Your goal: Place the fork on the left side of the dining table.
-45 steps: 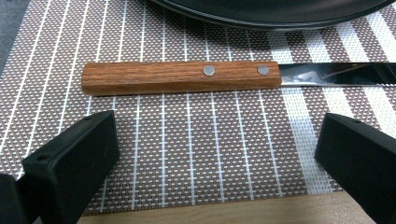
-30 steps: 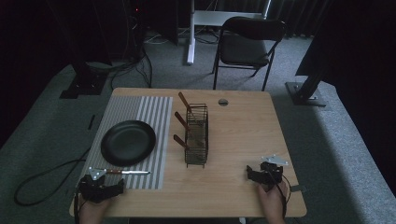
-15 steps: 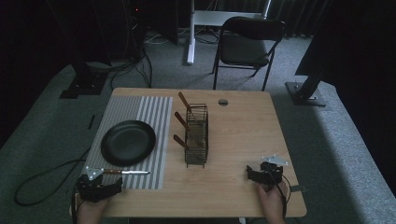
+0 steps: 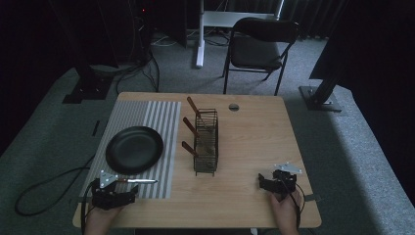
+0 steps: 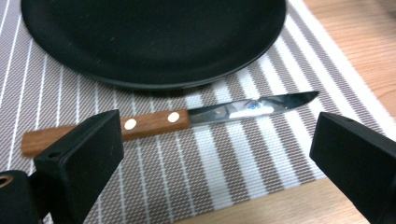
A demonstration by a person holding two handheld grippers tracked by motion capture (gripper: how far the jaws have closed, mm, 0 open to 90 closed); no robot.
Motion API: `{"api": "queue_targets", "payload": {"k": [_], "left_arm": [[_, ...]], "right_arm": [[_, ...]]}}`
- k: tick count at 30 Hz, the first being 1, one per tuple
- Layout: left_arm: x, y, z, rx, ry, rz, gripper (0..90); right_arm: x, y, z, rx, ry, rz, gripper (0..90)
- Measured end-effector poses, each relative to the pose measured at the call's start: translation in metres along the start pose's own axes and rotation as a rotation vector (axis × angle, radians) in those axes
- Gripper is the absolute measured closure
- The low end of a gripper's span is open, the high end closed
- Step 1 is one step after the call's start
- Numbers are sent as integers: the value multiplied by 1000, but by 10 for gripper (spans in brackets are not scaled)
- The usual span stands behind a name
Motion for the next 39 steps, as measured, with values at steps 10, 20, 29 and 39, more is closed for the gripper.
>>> {"api": "queue_targets", "payload": {"k": [10, 20, 29, 39], "left_arm": [[-27, -4, 9, 68, 5, 49, 30], [-56, -8, 20, 127, 41, 84, 30], [-81, -7, 28, 151, 83, 104, 30], [-106, 2, 41, 206, 118, 120, 39]], "right_arm": [[0, 0, 0, 0, 0, 0, 117], [0, 0, 0, 0, 0, 0, 117], [0, 0, 0, 0, -1, 1, 117], [0, 0, 0, 0, -1, 1, 117]]}}
Point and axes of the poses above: each handheld gripper's, and its own axes: y roughly forward along the jaws, x roughly out of its underside, z roughly to its right, the point moved 7 cm from there along y, roughly forward along the jaws, and after that the axes turned 1 degree about -z, right-handed, at the moved point
